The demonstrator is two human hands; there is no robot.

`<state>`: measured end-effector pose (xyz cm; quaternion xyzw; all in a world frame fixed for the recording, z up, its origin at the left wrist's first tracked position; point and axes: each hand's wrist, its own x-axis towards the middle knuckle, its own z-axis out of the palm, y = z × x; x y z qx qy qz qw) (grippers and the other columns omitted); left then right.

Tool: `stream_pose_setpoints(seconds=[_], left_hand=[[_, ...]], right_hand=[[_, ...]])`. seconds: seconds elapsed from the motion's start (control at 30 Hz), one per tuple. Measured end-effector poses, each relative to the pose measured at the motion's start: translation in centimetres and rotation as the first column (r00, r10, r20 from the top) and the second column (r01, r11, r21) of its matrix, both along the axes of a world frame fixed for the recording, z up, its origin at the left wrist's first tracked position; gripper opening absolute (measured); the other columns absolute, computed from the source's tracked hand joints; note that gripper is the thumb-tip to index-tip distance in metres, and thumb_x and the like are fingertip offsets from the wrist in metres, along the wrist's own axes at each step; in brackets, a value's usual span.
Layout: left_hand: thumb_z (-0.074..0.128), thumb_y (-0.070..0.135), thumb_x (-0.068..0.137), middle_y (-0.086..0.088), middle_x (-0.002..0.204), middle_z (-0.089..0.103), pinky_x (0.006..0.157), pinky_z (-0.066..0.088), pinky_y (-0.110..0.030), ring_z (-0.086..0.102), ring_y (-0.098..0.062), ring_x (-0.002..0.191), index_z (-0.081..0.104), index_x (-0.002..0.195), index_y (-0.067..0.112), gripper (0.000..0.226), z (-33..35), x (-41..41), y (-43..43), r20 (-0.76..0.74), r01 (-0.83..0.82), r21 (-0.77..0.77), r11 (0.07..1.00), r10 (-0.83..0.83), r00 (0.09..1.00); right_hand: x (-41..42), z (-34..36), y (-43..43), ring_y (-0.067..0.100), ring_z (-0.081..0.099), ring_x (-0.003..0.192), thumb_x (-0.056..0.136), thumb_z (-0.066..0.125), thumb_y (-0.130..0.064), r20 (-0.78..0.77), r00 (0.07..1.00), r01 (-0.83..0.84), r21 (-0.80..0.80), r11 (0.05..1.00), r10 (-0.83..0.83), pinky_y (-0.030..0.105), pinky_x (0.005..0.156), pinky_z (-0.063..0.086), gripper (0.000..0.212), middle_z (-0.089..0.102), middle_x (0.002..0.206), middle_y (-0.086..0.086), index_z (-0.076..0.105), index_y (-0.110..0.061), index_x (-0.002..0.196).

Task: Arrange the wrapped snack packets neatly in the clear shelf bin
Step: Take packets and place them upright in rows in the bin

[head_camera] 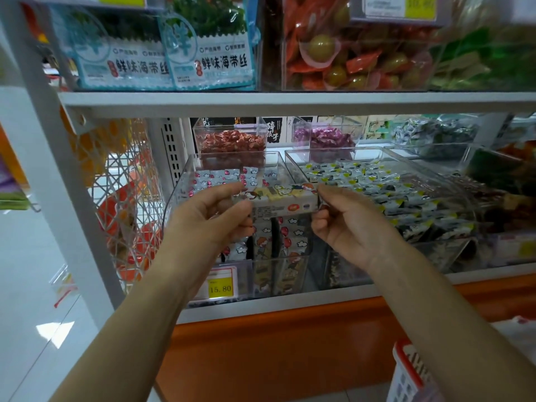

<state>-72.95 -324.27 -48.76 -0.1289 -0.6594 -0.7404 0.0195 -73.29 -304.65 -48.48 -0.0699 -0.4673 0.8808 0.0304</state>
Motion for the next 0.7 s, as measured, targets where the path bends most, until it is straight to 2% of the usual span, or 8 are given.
stream_pose_setpoints(seconds=[0.13, 0.2, 0.27, 0.33, 0.43, 0.53, 0.7], left_hand=[[0.058, 0.018, 0.087, 0.004, 0.065, 0.068, 0.061, 0.055, -0.023, 0.063, -0.008, 0.060, 0.069, 0.093, 0.017, 0.013, -0.1, 0.0, 0.0, 0.007, -0.093, -0.013, 0.996, 0.093, 0.996], [0.058, 0.023, 0.089, 0.002, 0.064, 0.068, 0.067, 0.053, -0.029, 0.062, -0.007, 0.057, 0.073, 0.081, 0.021, 0.018, -0.2, -0.1, -0.1, 0.027, -0.134, 0.000, 0.991, 0.134, 0.991], [0.058, 0.025, 0.089, 0.001, 0.064, 0.068, 0.069, 0.052, -0.030, 0.061, -0.007, 0.056, 0.074, 0.076, 0.021, 0.021, -0.2, -0.1, -0.2, 0.036, -0.148, 0.017, 0.989, 0.148, 0.988], [0.058, 0.026, 0.089, 0.001, 0.066, 0.069, 0.065, 0.055, -0.027, 0.062, -0.006, 0.057, 0.073, 0.082, 0.019, 0.017, -0.3, -0.1, -0.2, 0.031, -0.139, 0.023, 0.990, 0.138, 0.990], [0.060, 0.022, 0.084, 0.001, 0.064, 0.070, 0.056, 0.053, -0.015, 0.064, -0.006, 0.057, 0.068, 0.089, 0.013, 0.013, -0.1, 0.0, 0.1, 0.009, -0.113, 0.055, 0.992, 0.112, 0.994], [0.061, 0.012, 0.081, 0.000, 0.065, 0.071, 0.057, 0.052, -0.014, 0.067, -0.009, 0.060, 0.064, 0.094, 0.012, 0.013, 0.2, 0.2, 0.2, -0.038, -0.095, 0.055, 0.994, 0.097, 0.995], [0.057, 0.004, 0.087, -0.004, 0.069, 0.071, 0.060, 0.053, -0.015, 0.069, -0.012, 0.066, 0.062, 0.092, 0.006, 0.007, 0.1, 0.2, 0.1, -0.070, -0.080, 0.067, 0.995, 0.084, 0.994]], right_hand=[[0.5, 0.1, 0.0, 0.010, 0.056, 0.048, 0.082, 0.064, -0.018, -0.094, 0.994, -0.036, 0.155, 0.987, 0.051, 0.021, 0.043, 0.048, 0.016, 0.060, 0.068, 0.006, 0.068, -0.004, 0.087], [0.8, 0.2, -0.1, 0.013, 0.063, 0.055, 0.067, 0.070, -0.022, -0.160, 0.981, -0.066, 0.235, 0.970, 0.106, 0.022, 0.047, 0.052, 0.023, 0.068, 0.070, 0.006, 0.069, -0.005, 0.083], [1.1, 0.2, -0.2, 0.017, 0.068, 0.062, 0.062, 0.070, -0.017, -0.214, 0.968, -0.064, 0.293, 0.954, 0.131, 0.022, 0.051, 0.054, 0.026, 0.071, 0.075, 0.008, 0.068, -0.004, 0.084], [1.1, 0.1, -0.2, 0.020, 0.069, 0.064, 0.064, 0.069, -0.014, -0.247, 0.964, -0.016, 0.319, 0.948, 0.099, 0.022, 0.053, 0.055, 0.023, 0.072, 0.076, 0.009, 0.068, -0.004, 0.084], [1.1, 0.0, -0.3, 0.020, 0.069, 0.059, 0.078, 0.064, -0.008, -0.261, 0.965, 0.042, 0.298, 0.954, 0.039, 0.022, 0.050, 0.055, 0.004, 0.072, 0.072, 0.009, 0.066, -0.006, 0.075], [1.1, -0.1, -0.3, 0.020, 0.069, 0.056, 0.088, 0.058, -0.006, -0.258, 0.966, 0.099, 0.298, 0.949, -0.020, 0.024, 0.048, 0.055, 0.018, 0.071, 0.068, 0.007, 0.062, -0.007, 0.071], [1.1, -0.1, -0.3, 0.022, 0.069, 0.056, 0.089, 0.057, -0.006, -0.231, 0.972, 0.102, 0.244, 0.964, -0.044, 0.025, 0.047, 0.055, 0.018, 0.071, 0.068, 0.009, 0.062, -0.007, 0.072]])
